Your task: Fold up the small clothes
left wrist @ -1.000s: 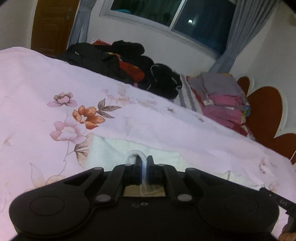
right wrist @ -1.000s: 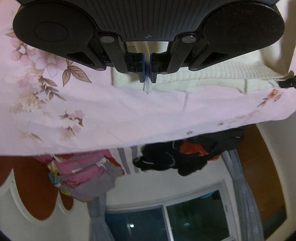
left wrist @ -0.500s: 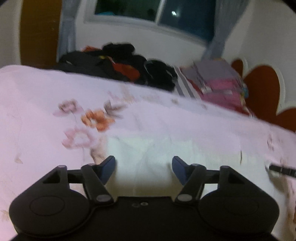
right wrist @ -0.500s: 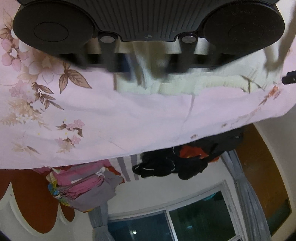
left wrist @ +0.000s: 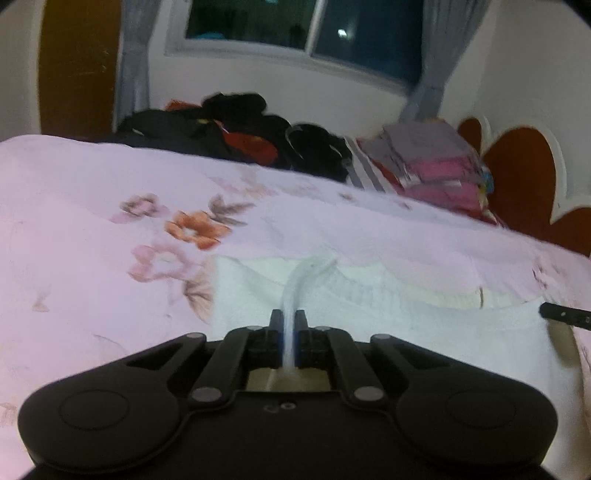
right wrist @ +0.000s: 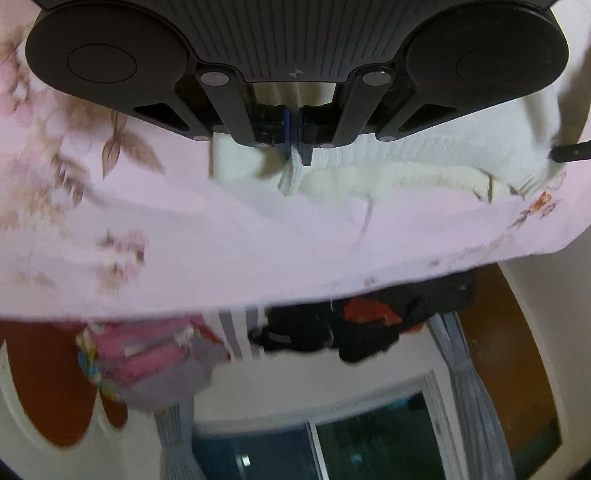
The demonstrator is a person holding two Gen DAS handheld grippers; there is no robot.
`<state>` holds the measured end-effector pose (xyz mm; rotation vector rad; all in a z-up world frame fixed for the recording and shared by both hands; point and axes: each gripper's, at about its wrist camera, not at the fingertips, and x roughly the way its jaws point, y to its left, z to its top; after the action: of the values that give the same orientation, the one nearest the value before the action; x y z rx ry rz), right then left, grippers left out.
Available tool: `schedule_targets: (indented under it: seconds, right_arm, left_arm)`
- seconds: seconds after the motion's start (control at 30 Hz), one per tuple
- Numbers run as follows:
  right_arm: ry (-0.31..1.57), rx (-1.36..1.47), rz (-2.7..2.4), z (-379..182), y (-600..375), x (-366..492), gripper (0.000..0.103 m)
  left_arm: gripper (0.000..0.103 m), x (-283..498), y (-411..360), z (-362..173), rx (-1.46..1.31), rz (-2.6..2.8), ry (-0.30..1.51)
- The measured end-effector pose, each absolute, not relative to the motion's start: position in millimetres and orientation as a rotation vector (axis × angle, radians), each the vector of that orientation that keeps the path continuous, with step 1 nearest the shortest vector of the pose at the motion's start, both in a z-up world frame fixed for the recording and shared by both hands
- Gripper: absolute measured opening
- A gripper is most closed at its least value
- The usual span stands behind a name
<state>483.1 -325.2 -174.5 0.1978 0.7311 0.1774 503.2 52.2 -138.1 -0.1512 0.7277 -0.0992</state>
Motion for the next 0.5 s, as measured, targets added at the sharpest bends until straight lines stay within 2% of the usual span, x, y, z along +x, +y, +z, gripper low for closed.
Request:
schedule_targets:
  seconds: [0.1, 0.23, 0.3, 0.33, 0.37, 0.4, 0.43, 0.47, 0.5]
  right_arm:
    - [0.695, 0.159, 0.139, -174, -319, 487, 0.003]
    - [0.794, 0.159, 0.118, -200, -317, 498, 0.003]
    - [0.784, 0.164, 0.117, -199, -322, 496, 0.004]
    - [0.787, 0.185, 0.117, -197, -326, 496, 0.006]
    - [0.785, 0.191, 0.111, -196, -330, 495, 0.023]
    - [0.775, 0.185, 0.091, -193, -333, 493, 0.035]
    - [0.756, 0.181, 0.071, -189, -335, 490, 0.058]
    - [0.732, 0.184, 0.059, -184, -339, 485, 0.064]
    - [0.719, 0.192, 0.067, -179, -340, 480, 0.064]
  left_arm:
    - [0.003, 508, 53, -145, -0.122, -0.055, 0.727]
    - [0.004, 513, 38, -154, -0.063, -0.068, 0.756]
    - [0.007, 511, 37, -155, -0.033, -0.065, 0.745]
    - [0.014, 511, 39, -154, -0.036, -0.06, 0.749]
    - [0.024, 509, 42, -152, -0.035, -0.048, 0.743]
    - [0.025, 507, 45, -149, -0.038, -0.03, 0.73]
    - [0.023, 505, 48, -146, -0.05, -0.025, 0.719]
    - [0.023, 501, 52, -141, -0.069, -0.023, 0.702]
    - [0.023, 496, 54, -136, -0.083, -0.027, 0.681]
